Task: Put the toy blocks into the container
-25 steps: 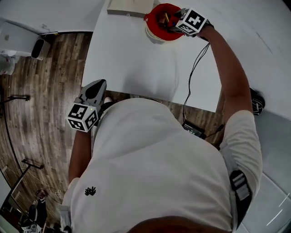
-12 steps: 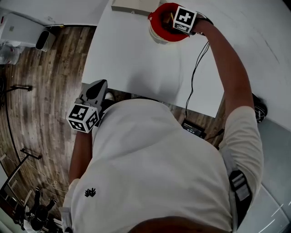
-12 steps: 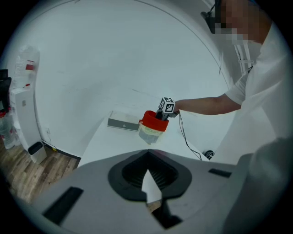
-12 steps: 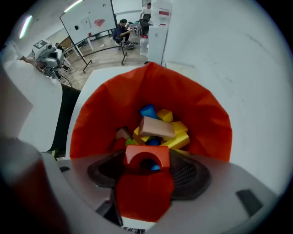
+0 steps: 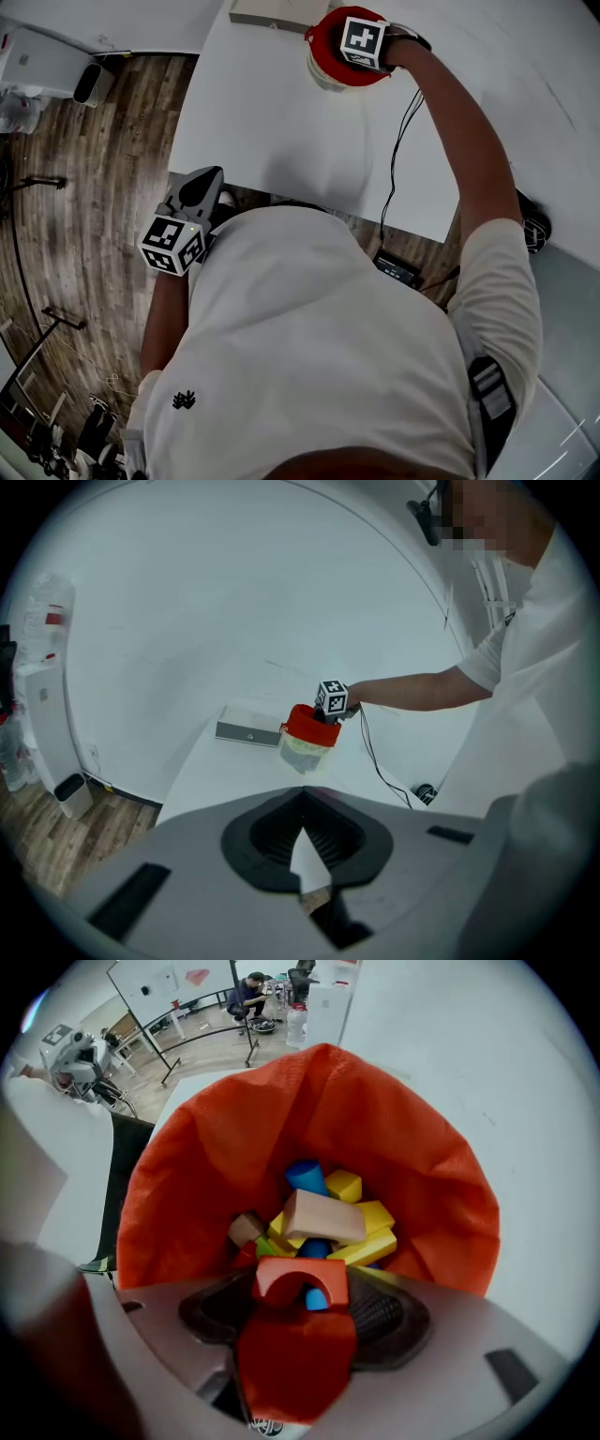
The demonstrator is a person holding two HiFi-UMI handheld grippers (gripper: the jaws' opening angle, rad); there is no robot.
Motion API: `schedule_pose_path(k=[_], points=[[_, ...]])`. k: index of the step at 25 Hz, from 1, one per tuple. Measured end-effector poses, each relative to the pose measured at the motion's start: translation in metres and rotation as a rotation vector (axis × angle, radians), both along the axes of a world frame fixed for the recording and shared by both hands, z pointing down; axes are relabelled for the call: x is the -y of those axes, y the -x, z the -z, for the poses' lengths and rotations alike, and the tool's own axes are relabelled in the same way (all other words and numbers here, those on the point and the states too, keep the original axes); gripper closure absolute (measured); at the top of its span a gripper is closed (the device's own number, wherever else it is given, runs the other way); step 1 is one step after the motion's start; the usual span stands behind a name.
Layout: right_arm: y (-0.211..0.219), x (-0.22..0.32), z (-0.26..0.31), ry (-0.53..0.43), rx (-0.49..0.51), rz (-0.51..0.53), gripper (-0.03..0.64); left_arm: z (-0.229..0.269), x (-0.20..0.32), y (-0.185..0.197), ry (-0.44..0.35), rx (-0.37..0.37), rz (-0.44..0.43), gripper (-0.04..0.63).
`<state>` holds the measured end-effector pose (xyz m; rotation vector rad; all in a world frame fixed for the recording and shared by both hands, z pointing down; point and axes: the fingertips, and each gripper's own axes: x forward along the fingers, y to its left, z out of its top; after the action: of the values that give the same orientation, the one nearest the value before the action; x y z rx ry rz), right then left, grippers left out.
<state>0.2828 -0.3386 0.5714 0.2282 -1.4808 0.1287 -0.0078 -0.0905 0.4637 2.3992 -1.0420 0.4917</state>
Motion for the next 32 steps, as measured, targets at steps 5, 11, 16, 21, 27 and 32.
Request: schedule_pose_path(k=[5, 11, 16, 21, 27, 32], points=[[0.0, 0.001, 0.008, -0.018, 0.038, -0.05, 0.31, 0.003, 0.001, 0.005, -0.009, -0.009, -0.006, 0.589], [0.002, -0.001, 0.027, -0.06, 0.073, -0.11, 0.311, 0.0, -0.004, 0.019, -0.014, -0.022, -0.026, 0.589], [-0.004, -0.011, 0.064, -0.153, 0.12, -0.208, 0.311, 0.0, -0.007, 0.032, -0.014, -0.05, -0.079, 0.589], [0.001, -0.035, 0.104, -0.328, 0.246, -0.346, 0.313, 0.009, -0.005, 0.049, -0.038, -0.054, -0.164, 0.589], [0.021, -0.093, 0.142, -0.565, 0.454, -0.514, 0.484, 0.018, -0.01, 0.077, -0.069, -0.05, -0.238, 0.589], [0.055, -0.173, 0.141, -0.66, 0.624, -0.69, 0.6, 0.017, -0.014, 0.109, -0.07, -0.044, -0.294, 0.589]])
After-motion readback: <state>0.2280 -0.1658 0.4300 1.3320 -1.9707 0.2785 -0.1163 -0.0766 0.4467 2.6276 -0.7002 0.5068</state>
